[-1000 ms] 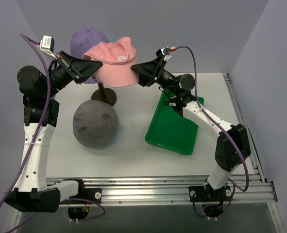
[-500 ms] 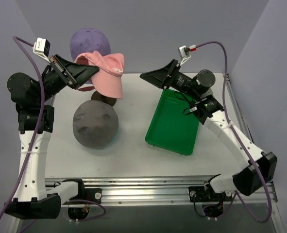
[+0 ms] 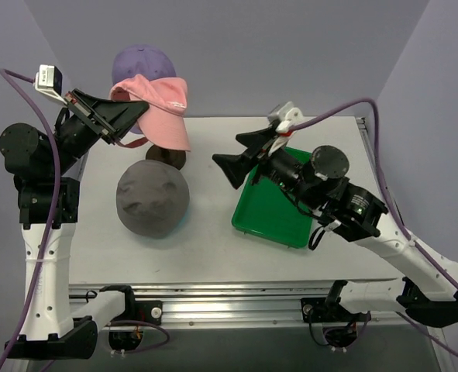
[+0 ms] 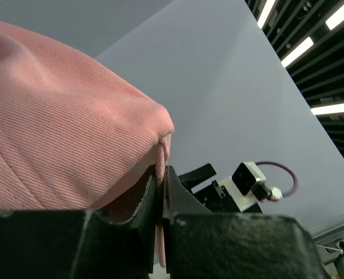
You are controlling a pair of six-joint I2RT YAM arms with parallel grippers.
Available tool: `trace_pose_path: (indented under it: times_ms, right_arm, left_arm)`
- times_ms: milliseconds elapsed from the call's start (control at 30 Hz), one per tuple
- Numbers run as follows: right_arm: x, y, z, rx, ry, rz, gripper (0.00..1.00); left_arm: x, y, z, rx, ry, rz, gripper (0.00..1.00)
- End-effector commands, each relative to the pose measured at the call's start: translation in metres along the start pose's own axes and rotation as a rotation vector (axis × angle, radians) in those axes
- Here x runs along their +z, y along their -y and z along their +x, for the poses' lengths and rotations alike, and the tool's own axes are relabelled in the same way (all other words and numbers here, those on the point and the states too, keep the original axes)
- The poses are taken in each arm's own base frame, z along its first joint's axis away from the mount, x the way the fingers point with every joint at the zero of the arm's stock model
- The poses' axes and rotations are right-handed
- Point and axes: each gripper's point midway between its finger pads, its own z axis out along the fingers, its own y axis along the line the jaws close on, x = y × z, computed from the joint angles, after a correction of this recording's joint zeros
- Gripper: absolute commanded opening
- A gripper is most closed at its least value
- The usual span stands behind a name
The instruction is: Stack the hats
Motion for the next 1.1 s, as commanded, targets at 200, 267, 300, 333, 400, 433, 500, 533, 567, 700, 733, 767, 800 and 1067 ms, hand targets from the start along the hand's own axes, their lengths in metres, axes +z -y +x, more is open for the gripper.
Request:
trace_pose_path:
  times_ms: [200, 267, 300, 333, 400, 433, 500, 533, 567, 700, 733, 767, 800, 1067]
  right_arm:
    - [0.023, -0.057, 0.012, -0.409, -0.016, 0.137, 0.67]
    - [0.025, -0.053, 0.008, -0.434, -0.013, 0.202, 0.68]
    - [0.032, -0.055, 0.013, -0.457, -0.023, 0.206, 0.68]
    - [0.034, -0.057, 0.011, -0.478, -0.014, 0.208, 0.68]
    - [0.041, -0.058, 0.010, -0.496, -0.005, 0.221, 0.68]
    - [0.043, -0.059, 0.004, -0.506, 0.022, 0.231, 0.67]
    - [0.048, -0.055, -0.003, -0.508, 0.043, 0.281, 0.65]
    - [0.049, -0.055, -0.004, -0.514, 0.041, 0.293, 0.64]
    - [0.053, -0.056, -0.001, -0.532, 0.032, 0.296, 0.64]
    - [0.061, -0.055, -0.005, -0.559, 0.040, 0.329, 0.63]
    - [0.063, -0.056, -0.004, -0.569, 0.038, 0.331, 0.62]
    - [0.067, -0.057, 0.001, -0.592, 0.028, 0.331, 0.62]
    - [0.068, -0.057, -0.001, -0.596, 0.034, 0.335, 0.60]
    - [0.083, -0.051, 0.000, -0.596, 0.031, 0.324, 0.39]
  left_arm:
    - [-0.009, 0.001, -0.016, -0.008, 0.142, -0.034, 0.02]
    - [-0.011, 0.000, -0.015, -0.004, 0.150, -0.043, 0.03]
    - [-0.011, -0.006, -0.014, -0.011, 0.150, -0.054, 0.02]
    - [-0.013, -0.004, -0.014, -0.009, 0.156, -0.053, 0.02]
    - [-0.014, -0.007, -0.012, -0.011, 0.155, -0.056, 0.02]
    - [-0.014, -0.007, -0.010, -0.011, 0.149, -0.056, 0.02]
    - [-0.017, -0.009, -0.007, -0.007, 0.143, -0.059, 0.02]
    - [-0.018, -0.010, -0.007, -0.005, 0.143, -0.065, 0.02]
    - [-0.019, -0.012, -0.006, -0.003, 0.143, -0.072, 0.02]
    - [-0.021, -0.017, -0.004, -0.002, 0.149, -0.087, 0.02]
    - [-0.022, -0.019, -0.003, -0.008, 0.146, -0.091, 0.02]
    - [-0.022, -0.020, -0.003, -0.008, 0.149, -0.091, 0.02]
    - [-0.022, -0.020, -0.002, -0.006, 0.148, -0.090, 0.02]
    - [-0.026, -0.015, 0.004, -0.006, 0.134, -0.069, 0.02]
